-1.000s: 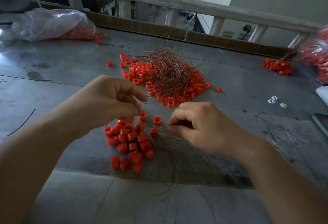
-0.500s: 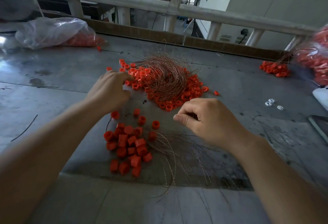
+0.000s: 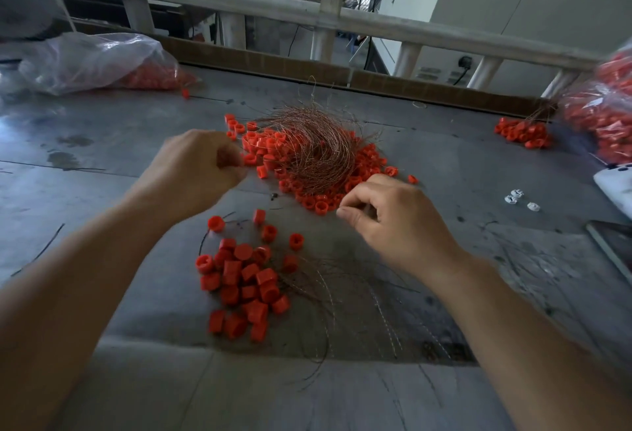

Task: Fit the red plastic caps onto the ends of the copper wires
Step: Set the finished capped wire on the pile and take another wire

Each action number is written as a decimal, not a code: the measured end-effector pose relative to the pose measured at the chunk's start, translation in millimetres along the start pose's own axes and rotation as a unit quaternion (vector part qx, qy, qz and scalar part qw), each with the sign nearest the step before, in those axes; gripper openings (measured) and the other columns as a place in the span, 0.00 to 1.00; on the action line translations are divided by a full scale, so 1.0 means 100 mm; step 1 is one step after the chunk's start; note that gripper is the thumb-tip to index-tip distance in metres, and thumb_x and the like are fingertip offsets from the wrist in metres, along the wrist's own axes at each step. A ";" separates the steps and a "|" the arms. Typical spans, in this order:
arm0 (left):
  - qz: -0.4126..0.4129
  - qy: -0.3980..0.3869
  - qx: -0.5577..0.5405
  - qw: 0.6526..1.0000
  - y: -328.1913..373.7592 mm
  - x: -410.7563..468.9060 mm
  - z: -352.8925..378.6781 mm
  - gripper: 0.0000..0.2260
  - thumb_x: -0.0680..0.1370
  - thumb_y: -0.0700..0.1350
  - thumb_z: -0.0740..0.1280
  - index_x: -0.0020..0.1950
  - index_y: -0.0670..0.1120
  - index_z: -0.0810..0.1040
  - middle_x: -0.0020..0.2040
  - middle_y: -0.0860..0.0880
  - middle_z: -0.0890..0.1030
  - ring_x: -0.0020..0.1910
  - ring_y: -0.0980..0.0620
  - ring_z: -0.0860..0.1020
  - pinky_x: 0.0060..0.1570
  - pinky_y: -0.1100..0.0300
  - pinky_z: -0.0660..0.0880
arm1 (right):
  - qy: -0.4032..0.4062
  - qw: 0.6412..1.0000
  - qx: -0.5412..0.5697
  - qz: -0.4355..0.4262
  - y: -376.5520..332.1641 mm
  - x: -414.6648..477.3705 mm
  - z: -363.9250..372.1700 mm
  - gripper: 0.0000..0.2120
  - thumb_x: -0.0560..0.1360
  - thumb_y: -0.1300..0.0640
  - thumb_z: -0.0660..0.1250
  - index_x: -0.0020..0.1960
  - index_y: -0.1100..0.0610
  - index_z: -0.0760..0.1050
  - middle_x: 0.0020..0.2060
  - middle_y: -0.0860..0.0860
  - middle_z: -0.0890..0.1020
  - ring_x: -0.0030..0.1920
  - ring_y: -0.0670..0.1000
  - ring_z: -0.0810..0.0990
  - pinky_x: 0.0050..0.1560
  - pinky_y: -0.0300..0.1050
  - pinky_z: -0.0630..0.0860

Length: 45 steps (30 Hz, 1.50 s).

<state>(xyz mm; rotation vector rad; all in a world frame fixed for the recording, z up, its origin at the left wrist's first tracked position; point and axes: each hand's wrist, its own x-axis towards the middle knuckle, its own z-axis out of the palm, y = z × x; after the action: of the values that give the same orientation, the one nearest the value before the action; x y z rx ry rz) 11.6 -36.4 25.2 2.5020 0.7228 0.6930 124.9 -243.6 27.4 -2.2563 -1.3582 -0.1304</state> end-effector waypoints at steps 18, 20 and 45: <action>0.018 -0.060 -0.231 0.971 0.45 -0.46 0.00 0.06 0.62 0.52 0.69 0.38 0.57 0.78 0.35 0.57 0.81 0.34 0.62 0.78 0.40 0.60 0.76 | 0.105 0.990 0.007 -0.097 -0.04 0.02 0.07 0.06 0.69 0.62 0.69 0.44 0.63 0.80 0.42 0.55 0.82 0.48 0.55 0.79 0.55 0.46 0.69; 0.009 -0.064 -0.239 0.969 0.45 -0.46 0.00 0.07 0.64 0.48 0.71 0.39 0.57 0.78 0.37 0.55 0.81 0.35 0.58 0.80 0.41 0.57 0.78 | 0.136 0.986 0.053 -0.083 -0.06 0.00 0.03 0.04 0.69 0.66 0.69 0.43 0.62 0.77 0.38 0.52 0.81 0.41 0.51 0.79 0.46 0.44 0.74; 0.059 -0.091 -0.368 0.924 0.63 -0.52 -0.08 0.15 0.64 0.31 0.73 0.38 0.51 0.80 0.38 0.52 0.83 0.34 0.58 0.81 0.36 0.62 0.80 | 0.167 0.970 0.133 -0.120 -0.31 -0.13 -0.15 0.01 0.68 0.64 0.69 0.40 0.60 0.78 0.36 0.45 0.74 0.37 0.39 0.73 0.38 0.26 0.67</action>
<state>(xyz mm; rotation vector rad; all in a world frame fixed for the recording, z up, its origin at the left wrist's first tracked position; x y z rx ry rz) -8.2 -112.7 47.2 1.8794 0.1798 0.6134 94.8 -249.1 47.5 -1.7527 -1.3662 -0.3716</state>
